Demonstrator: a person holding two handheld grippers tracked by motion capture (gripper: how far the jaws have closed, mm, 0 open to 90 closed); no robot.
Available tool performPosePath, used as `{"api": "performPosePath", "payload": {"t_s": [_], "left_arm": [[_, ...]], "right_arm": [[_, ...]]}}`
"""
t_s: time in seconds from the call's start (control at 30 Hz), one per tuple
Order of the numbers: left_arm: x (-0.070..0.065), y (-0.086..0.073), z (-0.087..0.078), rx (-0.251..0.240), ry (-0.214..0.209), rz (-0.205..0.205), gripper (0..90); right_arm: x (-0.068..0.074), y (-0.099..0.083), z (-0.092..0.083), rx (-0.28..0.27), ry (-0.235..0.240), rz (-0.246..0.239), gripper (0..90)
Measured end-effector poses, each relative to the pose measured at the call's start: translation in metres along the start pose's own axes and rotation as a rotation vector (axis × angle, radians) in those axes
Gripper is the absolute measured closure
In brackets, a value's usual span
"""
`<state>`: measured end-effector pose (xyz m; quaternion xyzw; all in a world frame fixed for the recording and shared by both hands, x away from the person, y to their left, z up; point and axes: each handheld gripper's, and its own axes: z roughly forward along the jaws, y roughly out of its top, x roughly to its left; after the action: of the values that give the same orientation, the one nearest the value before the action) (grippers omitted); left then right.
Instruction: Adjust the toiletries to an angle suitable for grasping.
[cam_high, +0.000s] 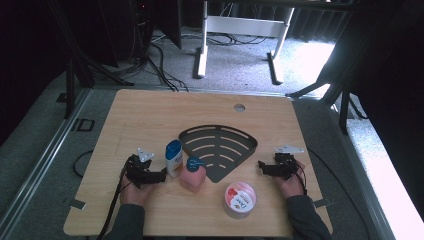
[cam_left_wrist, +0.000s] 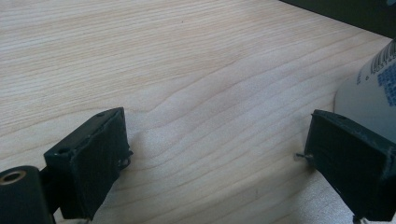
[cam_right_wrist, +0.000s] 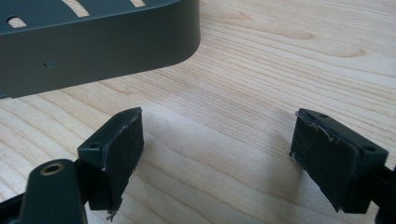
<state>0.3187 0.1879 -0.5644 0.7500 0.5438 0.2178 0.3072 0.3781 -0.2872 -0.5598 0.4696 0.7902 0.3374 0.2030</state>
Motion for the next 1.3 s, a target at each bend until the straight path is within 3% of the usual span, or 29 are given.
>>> {"api": "performPosePath", "payload": {"t_s": [0.27, 0.57, 0.6, 0.67, 1.0, 1.3], "left_arm": [[-0.001, -0.001, -0.002, -0.007, 0.003, -0.002, 7.9], [0.004, -0.002, -0.01, -0.02, 0.019, -0.027, 39.5], [0.004, -0.001, -0.011, -0.012, 0.012, -0.036, 42.3], [0.006, -0.001, -0.016, -0.026, -0.06, -0.061, 53.0], [-0.004, -0.004, -0.036, -0.055, -0.11, 0.0, 51.4], [-0.028, -0.009, -0.053, -0.071, -0.152, 0.088, 48.0]], "right_arm": [[0.0, 0.0, 0.0, 0.0, 0.0, 0.0, 16.7], [0.0, 0.0, 0.0, 0.0, 0.0, 0.0, 16.7], [0.0, 0.0, 0.0, 0.0, 0.0, 0.0, 16.7], [0.0, 0.0, 0.0, 0.0, 0.0, 0.0, 16.7], [0.0, 0.0, 0.0, 0.0, 0.0, 0.0, 16.6], [0.0, 0.0, 0.0, 0.0, 0.0, 0.0, 16.7]]}}
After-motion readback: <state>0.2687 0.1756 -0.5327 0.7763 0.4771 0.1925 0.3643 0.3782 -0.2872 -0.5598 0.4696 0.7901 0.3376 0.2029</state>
